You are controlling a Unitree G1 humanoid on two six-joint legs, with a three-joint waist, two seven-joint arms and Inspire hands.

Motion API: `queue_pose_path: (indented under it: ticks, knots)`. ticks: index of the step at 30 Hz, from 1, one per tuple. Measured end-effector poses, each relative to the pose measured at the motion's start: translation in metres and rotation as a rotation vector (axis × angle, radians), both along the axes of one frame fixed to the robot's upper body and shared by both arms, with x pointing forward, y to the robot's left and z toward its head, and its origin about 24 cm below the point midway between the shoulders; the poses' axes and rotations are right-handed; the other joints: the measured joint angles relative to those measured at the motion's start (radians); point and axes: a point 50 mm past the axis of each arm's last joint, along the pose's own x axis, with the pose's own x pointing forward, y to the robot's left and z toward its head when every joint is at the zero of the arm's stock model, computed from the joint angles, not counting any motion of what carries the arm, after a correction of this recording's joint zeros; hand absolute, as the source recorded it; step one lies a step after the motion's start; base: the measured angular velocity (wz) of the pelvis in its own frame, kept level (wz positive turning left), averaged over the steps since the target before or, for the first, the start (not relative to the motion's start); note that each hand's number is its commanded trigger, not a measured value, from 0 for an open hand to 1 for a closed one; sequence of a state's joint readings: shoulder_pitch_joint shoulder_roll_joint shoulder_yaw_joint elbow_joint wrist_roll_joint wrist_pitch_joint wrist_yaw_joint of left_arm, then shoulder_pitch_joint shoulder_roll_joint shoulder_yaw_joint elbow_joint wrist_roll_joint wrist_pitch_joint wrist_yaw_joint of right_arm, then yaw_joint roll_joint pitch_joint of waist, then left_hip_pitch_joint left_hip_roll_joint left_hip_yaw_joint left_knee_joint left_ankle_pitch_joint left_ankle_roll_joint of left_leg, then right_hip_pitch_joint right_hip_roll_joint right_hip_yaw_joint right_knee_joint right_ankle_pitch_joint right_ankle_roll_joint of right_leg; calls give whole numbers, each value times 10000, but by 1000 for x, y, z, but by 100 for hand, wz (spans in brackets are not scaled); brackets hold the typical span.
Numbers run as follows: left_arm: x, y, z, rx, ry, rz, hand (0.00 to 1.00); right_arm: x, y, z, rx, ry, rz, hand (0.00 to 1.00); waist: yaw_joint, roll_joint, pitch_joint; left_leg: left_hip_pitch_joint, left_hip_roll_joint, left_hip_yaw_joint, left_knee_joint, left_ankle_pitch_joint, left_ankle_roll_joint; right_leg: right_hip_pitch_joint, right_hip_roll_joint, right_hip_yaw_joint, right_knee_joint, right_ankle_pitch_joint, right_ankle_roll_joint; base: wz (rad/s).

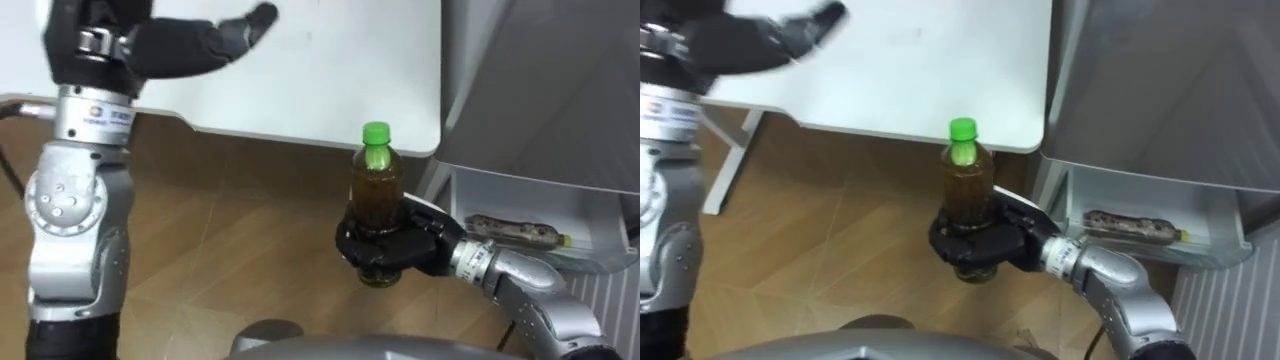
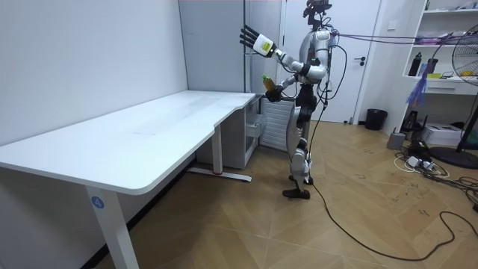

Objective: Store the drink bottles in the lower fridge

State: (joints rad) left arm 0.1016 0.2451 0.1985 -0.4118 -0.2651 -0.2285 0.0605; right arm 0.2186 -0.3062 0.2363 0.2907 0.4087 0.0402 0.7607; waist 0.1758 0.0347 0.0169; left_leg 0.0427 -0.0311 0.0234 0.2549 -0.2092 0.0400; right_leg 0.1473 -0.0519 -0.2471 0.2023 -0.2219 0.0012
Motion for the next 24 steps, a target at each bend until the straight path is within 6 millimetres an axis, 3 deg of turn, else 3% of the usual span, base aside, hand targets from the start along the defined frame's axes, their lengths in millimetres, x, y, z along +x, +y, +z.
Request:
queue_pose_path:
  ticks: [5, 10, 12, 18, 21, 24]
  knots:
    - [-10, 26, -1, -791, -289, 2160, 0, -10, 1, -5, -87, 274, 25, 100, 211, 73, 8, 402, -14, -39, -189, 4, -10, 429, 10, -69, -163, 0, 1, 1]
    - [-19, 53, -33, -1564, 853, 4317, 0, -15, 5, -1, -107, 138, 41, 100, 451, 123, -86, 399, -23, -60, -329, 28, -44, 331, 10, -186, -205, -6, 2, -1]
    - [-26, 64, -57, -1951, 1820, 5299, 0, -16, 8, -2, -146, 209, 74, 100, 638, 29, -125, 378, -21, -59, -319, 73, -72, 268, 16, -181, -222, -9, -6, -5]
    - [-42, 77, -121, -2729, 4657, 6680, 0, -15, 13, -5, -348, 357, 10, 100, 813, -234, -102, 291, -32, -131, -305, 78, -74, 274, 18, -292, -309, -8, -14, 6]
    - [-57, 79, -168, -3290, 6851, 7071, 0, -13, 18, -5, -408, 408, 64, 100, 919, -289, -91, 325, -18, -83, -351, 77, -74, 270, 21, -282, -303, -7, -14, -5]
    - [-82, 69, -222, -3547, 9780, 6715, 0, -10, 19, -4, -442, 369, 174, 100, 910, -335, -81, 185, -4, -79, -333, 72, -72, 116, 37, -264, -283, 18, -16, -1]
